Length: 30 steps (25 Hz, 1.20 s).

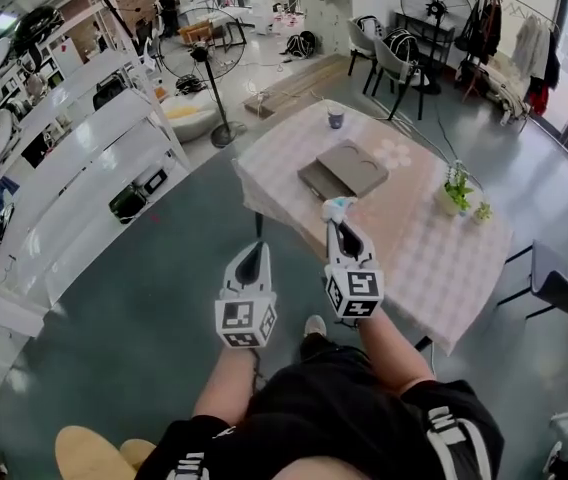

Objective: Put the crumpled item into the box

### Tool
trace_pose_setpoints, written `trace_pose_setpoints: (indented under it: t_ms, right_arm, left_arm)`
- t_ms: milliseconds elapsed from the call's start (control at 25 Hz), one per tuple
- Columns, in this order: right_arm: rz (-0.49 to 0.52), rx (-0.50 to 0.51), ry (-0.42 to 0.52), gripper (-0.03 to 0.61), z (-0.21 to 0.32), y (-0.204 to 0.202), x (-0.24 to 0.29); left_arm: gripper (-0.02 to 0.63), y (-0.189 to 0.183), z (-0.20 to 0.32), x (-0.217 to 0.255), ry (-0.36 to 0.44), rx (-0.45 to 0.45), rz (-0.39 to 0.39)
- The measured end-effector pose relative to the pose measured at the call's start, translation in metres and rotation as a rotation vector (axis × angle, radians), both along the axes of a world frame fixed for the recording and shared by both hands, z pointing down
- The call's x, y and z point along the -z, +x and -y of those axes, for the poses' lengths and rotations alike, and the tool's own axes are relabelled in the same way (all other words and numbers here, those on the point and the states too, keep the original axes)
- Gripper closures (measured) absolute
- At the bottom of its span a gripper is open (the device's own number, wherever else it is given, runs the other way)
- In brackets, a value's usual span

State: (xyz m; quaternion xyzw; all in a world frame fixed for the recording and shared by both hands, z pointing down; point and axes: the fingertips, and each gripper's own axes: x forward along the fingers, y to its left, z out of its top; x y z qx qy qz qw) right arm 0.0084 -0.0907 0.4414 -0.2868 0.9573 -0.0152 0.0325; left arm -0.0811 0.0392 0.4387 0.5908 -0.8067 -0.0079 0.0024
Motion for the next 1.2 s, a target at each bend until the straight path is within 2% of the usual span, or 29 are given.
trace_pose_setpoints:
  t_ms: [280, 520, 680, 880, 1200]
  right_arm:
    - [-0.003, -0.012, -0.009, 0.540, 0.104, -0.070, 0.013]
    - [0.001, -0.037, -0.029, 0.540, 0.186, -0.109, 0.012]
    - [-0.003, -0.039, -0.039, 0.540, 0.223, -0.122, 0.016]
    - [-0.018, -0.050, -0.048, 0.540, 0.243, -0.127, 0.009]
    - [-0.027, -0.140, -0.053, 0.540, 0.283, -0.108, -0.005]
  left_arm:
    - [0.614, -0.076, 0.108, 0.014, -0.017, -0.014, -0.004]
    - [0.613, -0.113, 0.193, 0.019, -0.042, -0.062, 0.011]
    - [0.613, -0.129, 0.231, 0.024, -0.049, -0.058, 0.010]
    - [0.614, -0.142, 0.258, 0.017, -0.066, -0.057, -0.011]
    - [0.613, -0.143, 0.311, 0.005, -0.064, -0.134, -0.020]
